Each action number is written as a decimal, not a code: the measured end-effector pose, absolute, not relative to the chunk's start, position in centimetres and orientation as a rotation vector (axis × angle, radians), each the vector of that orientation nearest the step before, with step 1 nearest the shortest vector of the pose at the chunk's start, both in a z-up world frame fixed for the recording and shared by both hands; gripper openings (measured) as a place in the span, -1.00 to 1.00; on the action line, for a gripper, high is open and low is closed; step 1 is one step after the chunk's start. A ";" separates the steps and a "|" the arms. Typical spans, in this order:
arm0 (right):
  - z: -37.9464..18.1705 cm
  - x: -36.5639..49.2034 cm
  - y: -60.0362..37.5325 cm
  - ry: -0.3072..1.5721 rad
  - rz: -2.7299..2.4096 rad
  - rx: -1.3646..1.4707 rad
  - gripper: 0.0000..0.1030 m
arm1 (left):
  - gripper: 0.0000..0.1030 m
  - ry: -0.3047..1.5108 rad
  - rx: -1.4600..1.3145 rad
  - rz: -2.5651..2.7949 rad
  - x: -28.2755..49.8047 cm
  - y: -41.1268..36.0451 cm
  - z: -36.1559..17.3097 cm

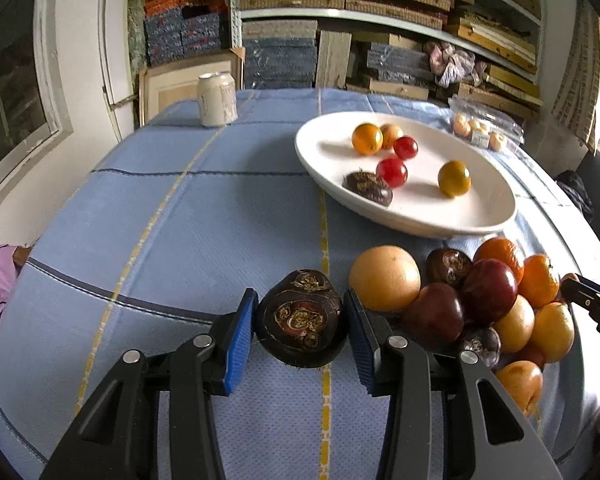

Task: Organize fruits
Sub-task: 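Close the right tool on the small brown kiwi-like fruit and lift it, then carry the brown fruit over the plate with the left tool while the right tool carries the kiwi fruit, then open the left tool to set the brown fruit on the plate while the right tool releases the kiwi fruit, then move the left tool back to the pile and grasp a yellow apple, then grasp a beige potato-like fruit with the right tool while the left tool lifts the apple, then carry the apple onto the plate and open the left tool while the right tool releases the beige fruit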

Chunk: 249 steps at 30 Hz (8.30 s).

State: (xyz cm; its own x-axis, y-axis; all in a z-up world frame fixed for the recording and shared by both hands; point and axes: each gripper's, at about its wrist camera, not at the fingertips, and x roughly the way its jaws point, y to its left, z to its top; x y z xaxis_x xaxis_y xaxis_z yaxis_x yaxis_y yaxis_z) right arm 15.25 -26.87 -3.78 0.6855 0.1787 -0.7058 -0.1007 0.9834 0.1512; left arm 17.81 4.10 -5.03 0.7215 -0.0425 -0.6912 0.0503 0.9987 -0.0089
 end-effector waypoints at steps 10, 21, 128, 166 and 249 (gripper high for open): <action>0.1 15.0 -27.5 0.725 0.157 0.181 -0.49 | -0.14 0.687 -0.011 -0.032 18.5 4.7 -1.0; 7.4 21.9 -21.7 0.599 0.238 0.202 -0.49 | -0.14 0.674 -0.027 0.023 25.6 1.7 1.5; -1.1 9.4 -26.3 0.639 0.208 0.210 0.46 | 0.50 0.719 -0.025 -0.071 16.4 4.0 -3.1; -1.4 9.3 -25.9 0.671 0.222 0.202 0.55 | -0.15 0.847 0.130 -0.482 12.2 -5.3 -6.3; 1.9 25.1 -23.4 0.620 0.195 0.196 0.13 | 0.18 0.766 -0.052 -0.117 31.6 0.4 -1.3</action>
